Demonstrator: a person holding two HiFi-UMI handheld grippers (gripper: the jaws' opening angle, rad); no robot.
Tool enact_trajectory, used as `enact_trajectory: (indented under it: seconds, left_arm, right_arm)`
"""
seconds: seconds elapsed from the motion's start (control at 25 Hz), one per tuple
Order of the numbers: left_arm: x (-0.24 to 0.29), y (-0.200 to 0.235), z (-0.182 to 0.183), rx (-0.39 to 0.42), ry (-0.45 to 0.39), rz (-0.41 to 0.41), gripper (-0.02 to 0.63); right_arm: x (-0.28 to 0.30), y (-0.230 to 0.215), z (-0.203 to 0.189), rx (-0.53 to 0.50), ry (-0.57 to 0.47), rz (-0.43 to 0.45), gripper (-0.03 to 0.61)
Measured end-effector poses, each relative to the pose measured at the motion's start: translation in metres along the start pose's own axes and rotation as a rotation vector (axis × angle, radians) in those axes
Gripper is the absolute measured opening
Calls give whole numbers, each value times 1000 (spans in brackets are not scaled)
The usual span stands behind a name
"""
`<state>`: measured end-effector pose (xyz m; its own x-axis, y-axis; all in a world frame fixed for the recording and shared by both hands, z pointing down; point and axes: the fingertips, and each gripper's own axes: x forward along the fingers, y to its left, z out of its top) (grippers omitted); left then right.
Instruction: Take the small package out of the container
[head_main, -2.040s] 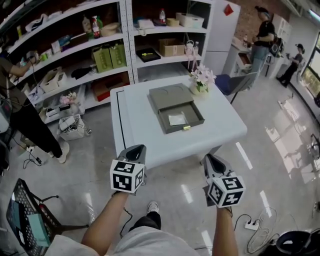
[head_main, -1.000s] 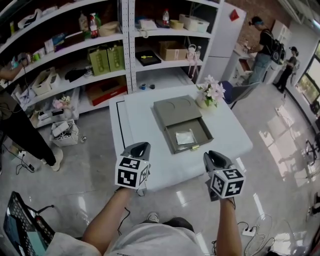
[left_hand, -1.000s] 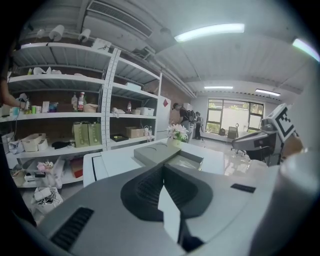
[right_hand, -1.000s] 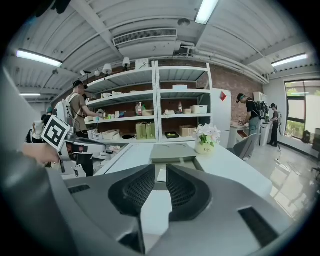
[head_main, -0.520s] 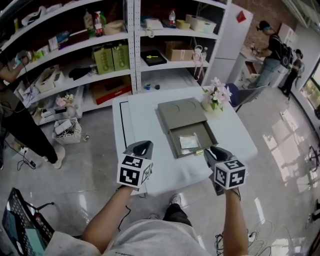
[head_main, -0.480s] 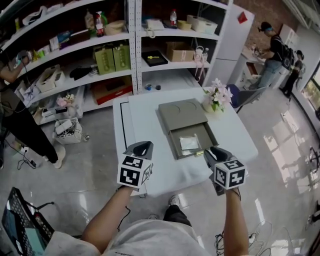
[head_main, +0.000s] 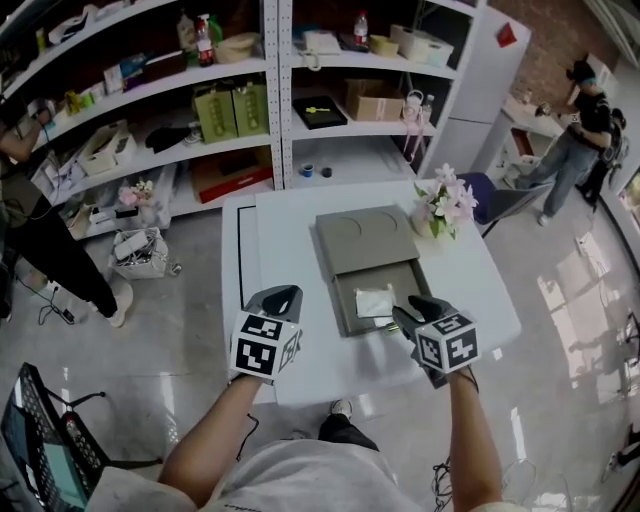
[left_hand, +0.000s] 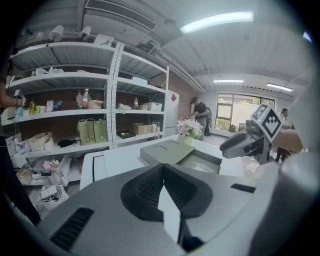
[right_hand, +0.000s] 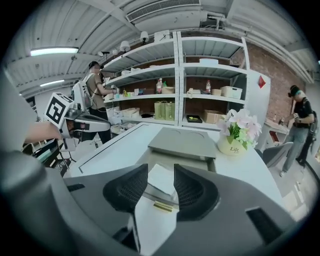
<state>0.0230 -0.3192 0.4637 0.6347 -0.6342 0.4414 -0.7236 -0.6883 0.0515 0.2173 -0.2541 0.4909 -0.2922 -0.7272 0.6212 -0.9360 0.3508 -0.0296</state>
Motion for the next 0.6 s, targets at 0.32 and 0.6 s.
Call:
enact_trajectory:
  seconds: [0.32,0.6]
  left_arm:
    - [22,15,-1,-43,14,68,3]
    - [32,34,-4,-66,31,132,3]
  right_arm:
    - [39,-22,-7,-93,99,93,170]
    - [71,-26,-19,-164,207,194,183]
